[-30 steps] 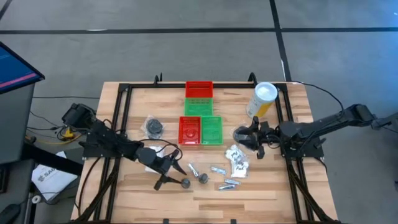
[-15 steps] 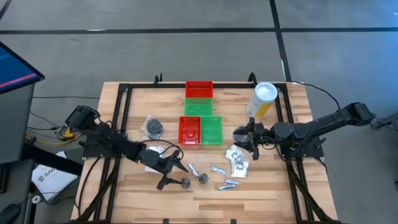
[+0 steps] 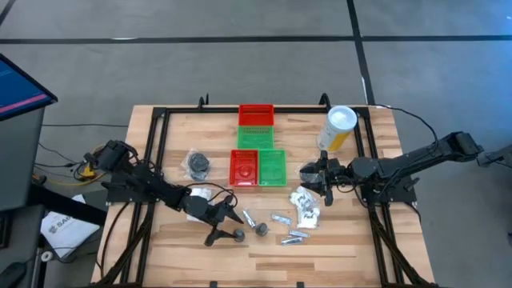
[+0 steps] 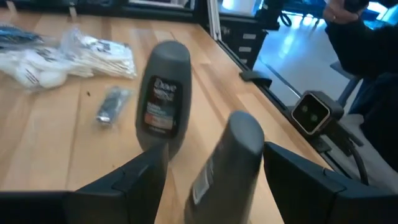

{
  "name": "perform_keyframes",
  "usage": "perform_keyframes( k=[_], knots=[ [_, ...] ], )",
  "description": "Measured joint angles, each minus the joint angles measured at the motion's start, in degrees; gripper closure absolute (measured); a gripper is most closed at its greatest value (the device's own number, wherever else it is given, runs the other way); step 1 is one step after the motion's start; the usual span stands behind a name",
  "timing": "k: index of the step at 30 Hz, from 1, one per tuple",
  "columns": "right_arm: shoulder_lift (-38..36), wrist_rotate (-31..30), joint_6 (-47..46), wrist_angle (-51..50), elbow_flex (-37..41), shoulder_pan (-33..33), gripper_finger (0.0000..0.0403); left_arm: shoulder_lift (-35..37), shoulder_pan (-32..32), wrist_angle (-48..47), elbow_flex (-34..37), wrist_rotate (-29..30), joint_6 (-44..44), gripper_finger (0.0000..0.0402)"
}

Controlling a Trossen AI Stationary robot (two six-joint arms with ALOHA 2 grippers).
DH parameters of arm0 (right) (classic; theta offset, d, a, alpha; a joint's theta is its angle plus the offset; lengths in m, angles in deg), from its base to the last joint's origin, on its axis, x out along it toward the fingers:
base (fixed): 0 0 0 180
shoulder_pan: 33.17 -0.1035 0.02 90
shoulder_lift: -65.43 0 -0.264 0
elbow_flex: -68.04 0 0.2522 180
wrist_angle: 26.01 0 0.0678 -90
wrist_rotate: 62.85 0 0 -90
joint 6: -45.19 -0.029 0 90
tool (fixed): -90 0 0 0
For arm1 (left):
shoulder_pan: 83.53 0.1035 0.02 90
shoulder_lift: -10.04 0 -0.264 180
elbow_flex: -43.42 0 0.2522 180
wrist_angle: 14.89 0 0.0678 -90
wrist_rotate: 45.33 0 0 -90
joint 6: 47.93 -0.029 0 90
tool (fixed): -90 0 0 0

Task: Pick & Place Travel size toiletries
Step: Put the gray deodorant into the bottom red bin

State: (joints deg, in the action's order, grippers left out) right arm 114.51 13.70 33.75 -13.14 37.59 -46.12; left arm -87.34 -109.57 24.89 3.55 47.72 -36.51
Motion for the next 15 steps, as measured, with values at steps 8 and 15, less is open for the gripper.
perform_keyframes(
  k=[8, 15],
  knots=[
    [0.0, 0.0, 0.0, 0.0, 0.0, 0.0, 0.0178, -5.4, -0.9, 0.8, -3.8, 0.0, 0.0, 0.0157],
    [0.0, 0.0, 0.0, 0.0, 0.0, 0.0, 0.0178, -9.3, -0.9, 0.8, -5.4, 0.0, 0.0, 0.0171]
  ],
)
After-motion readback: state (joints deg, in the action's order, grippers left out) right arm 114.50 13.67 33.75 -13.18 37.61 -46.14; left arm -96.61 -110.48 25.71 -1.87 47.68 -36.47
